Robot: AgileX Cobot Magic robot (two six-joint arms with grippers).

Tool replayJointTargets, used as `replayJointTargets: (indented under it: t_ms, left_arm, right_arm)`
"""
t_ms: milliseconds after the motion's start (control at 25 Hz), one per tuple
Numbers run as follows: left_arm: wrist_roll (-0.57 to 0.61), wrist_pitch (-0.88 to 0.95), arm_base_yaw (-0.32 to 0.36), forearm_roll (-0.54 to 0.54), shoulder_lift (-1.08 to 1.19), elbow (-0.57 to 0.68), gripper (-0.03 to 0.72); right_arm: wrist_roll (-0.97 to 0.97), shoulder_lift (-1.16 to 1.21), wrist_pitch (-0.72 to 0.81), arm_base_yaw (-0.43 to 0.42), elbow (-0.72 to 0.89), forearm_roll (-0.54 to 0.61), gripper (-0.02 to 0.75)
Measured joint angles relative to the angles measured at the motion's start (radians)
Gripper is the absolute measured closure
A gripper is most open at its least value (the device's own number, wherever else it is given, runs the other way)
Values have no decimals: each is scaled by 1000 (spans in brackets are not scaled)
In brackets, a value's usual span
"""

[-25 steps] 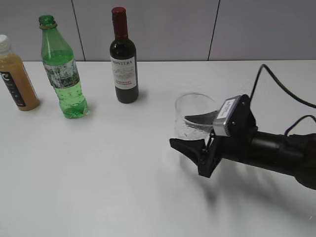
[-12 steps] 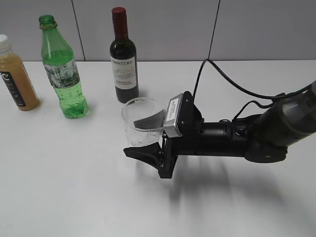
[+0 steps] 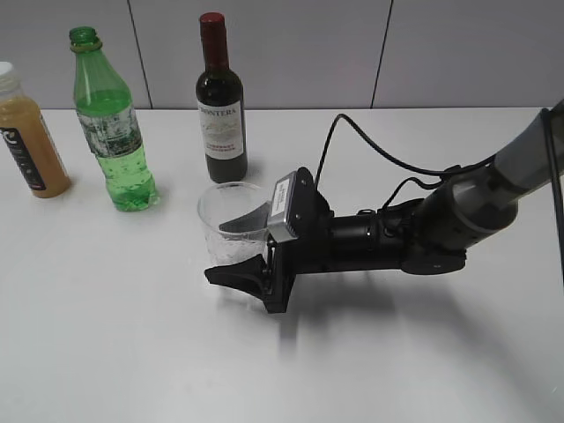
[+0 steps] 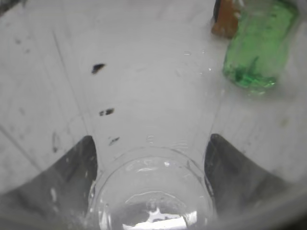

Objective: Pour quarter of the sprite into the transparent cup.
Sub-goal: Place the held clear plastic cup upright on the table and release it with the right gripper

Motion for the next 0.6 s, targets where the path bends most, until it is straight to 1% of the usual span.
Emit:
replayJointTargets:
  t_ms: [200,520,600]
  left_arm:
    - [0,0,0,0,0,0,99]
    - [0,0,0,0,0,0,99]
    - [0,0,0,0,0,0,99]
  right_arm:
    - [3,21,31,2,-10,-1,208]
    - [0,49,40,2,-11,-1,207]
    - [-3,50,43,2,-13,-1,184]
